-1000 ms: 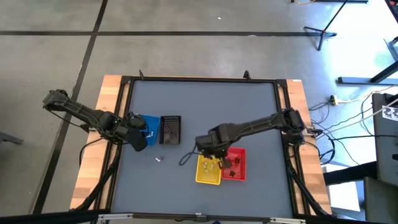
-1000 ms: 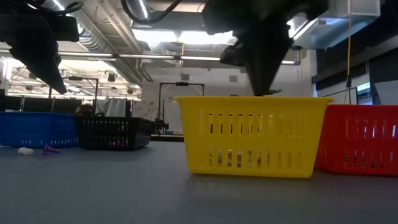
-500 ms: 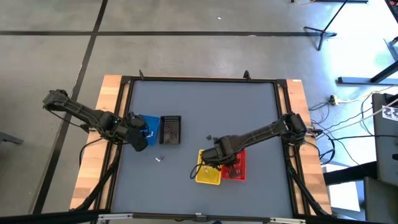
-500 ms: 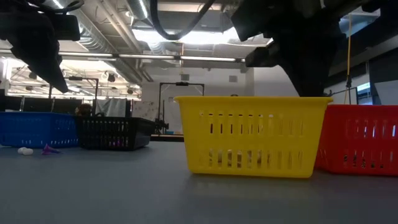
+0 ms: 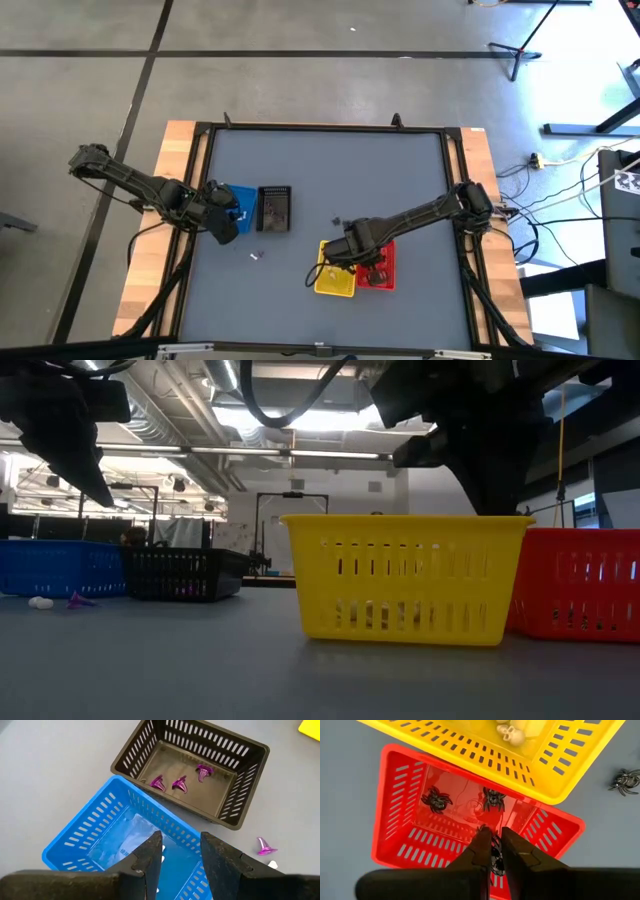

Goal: Sort Halloween decoration
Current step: Put the spider toy into the red bin, then put the witch hat toy into the black bin

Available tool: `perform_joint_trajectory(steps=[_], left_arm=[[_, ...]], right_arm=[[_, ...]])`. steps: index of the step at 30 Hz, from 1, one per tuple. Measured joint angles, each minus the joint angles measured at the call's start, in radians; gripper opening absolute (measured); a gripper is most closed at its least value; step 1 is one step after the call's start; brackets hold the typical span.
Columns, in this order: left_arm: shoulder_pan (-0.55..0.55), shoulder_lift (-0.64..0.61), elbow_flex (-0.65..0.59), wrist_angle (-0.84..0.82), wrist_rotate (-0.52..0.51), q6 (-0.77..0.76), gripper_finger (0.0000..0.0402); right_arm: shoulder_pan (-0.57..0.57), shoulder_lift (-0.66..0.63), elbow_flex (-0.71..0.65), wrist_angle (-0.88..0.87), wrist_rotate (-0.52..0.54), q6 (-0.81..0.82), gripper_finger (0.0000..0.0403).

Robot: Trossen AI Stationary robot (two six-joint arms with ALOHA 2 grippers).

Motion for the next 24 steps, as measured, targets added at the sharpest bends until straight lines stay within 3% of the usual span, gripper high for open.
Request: perform_joint_trajectory(steps=[8, 18, 24], left_arm=[[0.0, 0.0, 0.0, 0.0, 0.0, 0.0, 0.0126], [0.0, 0.0, 0.0, 0.02, 0.0, 0.0, 0.0126], [0.0, 0.0, 0.0, 0.039, 0.0, 0.0, 0.0126]], right_arm=[[0.0, 0.0, 0.0, 0.0, 0.001, -0.002, 0.0037], [0.0, 0.0, 0.0, 0.0, 0.001, -0.003, 0.0129], [0.0, 0.0, 0.0, 0.001, 0.001, -0.003, 0.0149]])
